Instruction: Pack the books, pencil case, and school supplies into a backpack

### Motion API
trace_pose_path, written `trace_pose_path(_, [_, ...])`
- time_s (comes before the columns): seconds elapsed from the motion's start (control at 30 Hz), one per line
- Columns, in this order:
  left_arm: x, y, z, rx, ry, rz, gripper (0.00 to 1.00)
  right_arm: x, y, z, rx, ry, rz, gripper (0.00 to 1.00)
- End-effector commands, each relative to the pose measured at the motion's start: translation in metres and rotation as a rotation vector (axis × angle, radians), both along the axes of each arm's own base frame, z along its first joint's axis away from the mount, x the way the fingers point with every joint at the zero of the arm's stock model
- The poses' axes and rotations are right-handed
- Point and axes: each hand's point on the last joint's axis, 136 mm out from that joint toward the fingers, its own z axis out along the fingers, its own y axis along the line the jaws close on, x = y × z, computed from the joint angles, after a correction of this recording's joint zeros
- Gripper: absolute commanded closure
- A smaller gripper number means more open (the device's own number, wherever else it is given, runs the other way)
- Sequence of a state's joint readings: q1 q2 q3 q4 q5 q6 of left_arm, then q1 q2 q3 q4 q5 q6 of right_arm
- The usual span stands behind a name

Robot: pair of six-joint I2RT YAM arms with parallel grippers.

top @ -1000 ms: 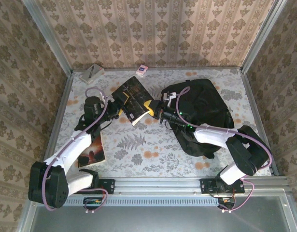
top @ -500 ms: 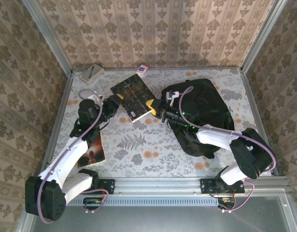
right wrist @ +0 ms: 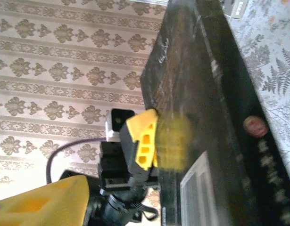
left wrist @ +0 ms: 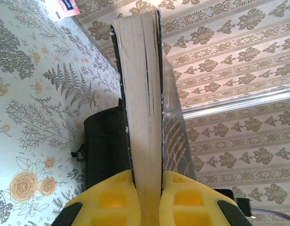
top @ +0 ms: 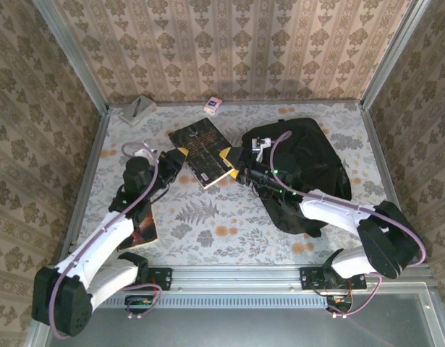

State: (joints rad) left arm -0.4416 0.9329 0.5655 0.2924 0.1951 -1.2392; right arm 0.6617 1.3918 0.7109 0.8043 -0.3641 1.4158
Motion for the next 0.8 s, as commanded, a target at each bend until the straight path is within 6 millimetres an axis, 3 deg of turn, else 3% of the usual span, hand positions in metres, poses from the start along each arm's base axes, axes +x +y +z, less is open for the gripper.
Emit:
trace_pose_path(0.0, [-0.003, 0.011, 0.012, -0.024, -0.070, 0.150, 1.00, -0.014, 0.005, 0.031, 0.060, -0.099, -0.019, 0.27])
trace_pose_path(0.1, [-0.006, 0.008, 0.008, -0.040, -0.072, 0.162, 1.00, -0.016, 0.012, 0.035, 0.089, -0.115, -0.021, 0.26])
trace_pose_path(0.17, [-0.008, 0.006, 0.007, -0.053, -0.070, 0.162, 1.00, -0.010, 0.017, 0.026, 0.084, -0.106, -0.027, 0.32])
trace_pose_path(0.33, [-0.013, 0.006, 0.011, -0.042, -0.082, 0.156, 1.00, -0.003, 0.009, 0.017, 0.021, -0.114, -0.099, 0.69])
trace_pose_path(0.37, [-0.013, 0.006, 0.011, -0.035, -0.081, 0.153, 1.00, 0.000, 0.007, 0.007, -0.025, -0.104, -0.115, 0.78])
trace_pose_path(0.43, [-0.015, 0.003, 0.011, -0.010, -0.079, 0.133, 1.00, -0.003, -0.001, 0.012, -0.076, -0.116, -0.134, 0.93])
trace_pose_path(0.5, [-0.016, -0.004, 0.014, 0.058, -0.096, 0.087, 0.81, -0.001, -0.010, 0.005, -0.156, -0.103, -0.155, 1.00])
trace_pose_path(0.57, [-0.017, -0.014, 0.023, 0.154, -0.137, 0.015, 0.48, 0.001, -0.029, -0.001, -0.236, -0.098, -0.195, 1.00])
trace_pose_path(0.6, [-0.017, -0.020, 0.029, 0.201, -0.164, -0.023, 0.38, 0.003, -0.040, -0.003, -0.274, -0.097, -0.218, 1.00])
trace_pose_path(0.67, [-0.016, -0.034, 0.036, 0.329, -0.201, -0.114, 0.29, 0.005, -0.074, -0.007, -0.357, -0.088, -0.296, 1.00])
trace_pose_path(0.77, [-0.009, -0.065, 0.034, 0.487, -0.236, -0.278, 0.28, 0.008, -0.137, -0.017, -0.455, -0.023, -0.461, 1.00])
